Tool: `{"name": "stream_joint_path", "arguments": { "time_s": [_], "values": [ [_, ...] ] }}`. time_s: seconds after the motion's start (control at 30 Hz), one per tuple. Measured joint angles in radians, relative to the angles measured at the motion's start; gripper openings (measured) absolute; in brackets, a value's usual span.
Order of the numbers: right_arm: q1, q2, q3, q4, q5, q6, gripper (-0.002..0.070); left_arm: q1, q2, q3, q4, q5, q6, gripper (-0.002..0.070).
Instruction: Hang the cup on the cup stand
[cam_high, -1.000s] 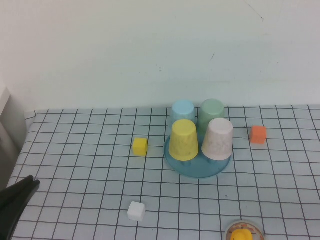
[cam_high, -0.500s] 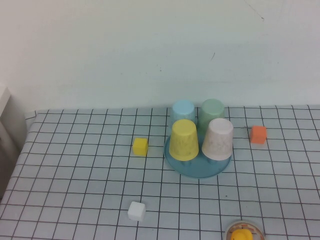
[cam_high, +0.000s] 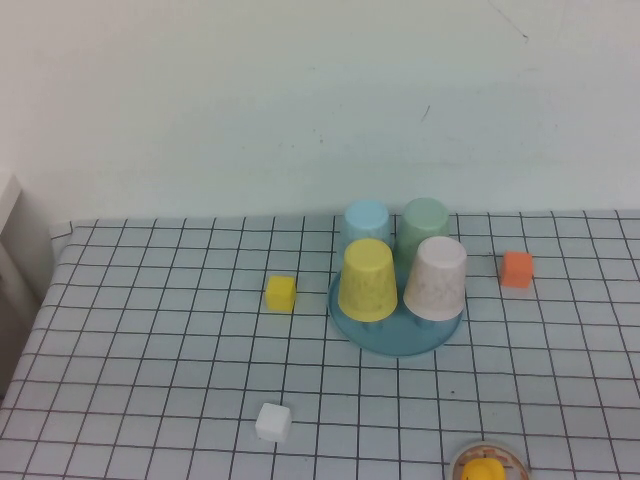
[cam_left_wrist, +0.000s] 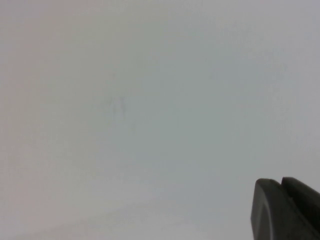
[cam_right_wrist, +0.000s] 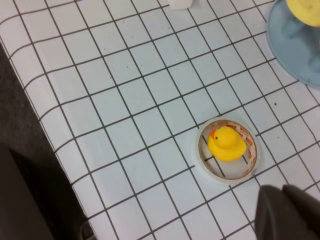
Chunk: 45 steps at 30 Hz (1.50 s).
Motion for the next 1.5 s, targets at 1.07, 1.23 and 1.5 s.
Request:
{"name": "stream_joint_path", "arguments": {
  "time_s": [1.07,1.23,1.5],
  "values": [
    [0.000,0.000,0.000,0.000,0.001,0.000,-0.0001,0.147,0.000,0.341,1.691,0.677,-2.132,-0.0001],
    [0.000,0.000,0.000,0.000,0.001,0.000,-0.0001,0.147,0.000,0.339,1.689,0.725,-2.200,-0.0001],
    [0.000,0.000,0.000,0.000,0.001,0.002,-0.0001,0.147,0.000,0.339,1.689,0.725,-2.116,-0.0001]
  ]
}}
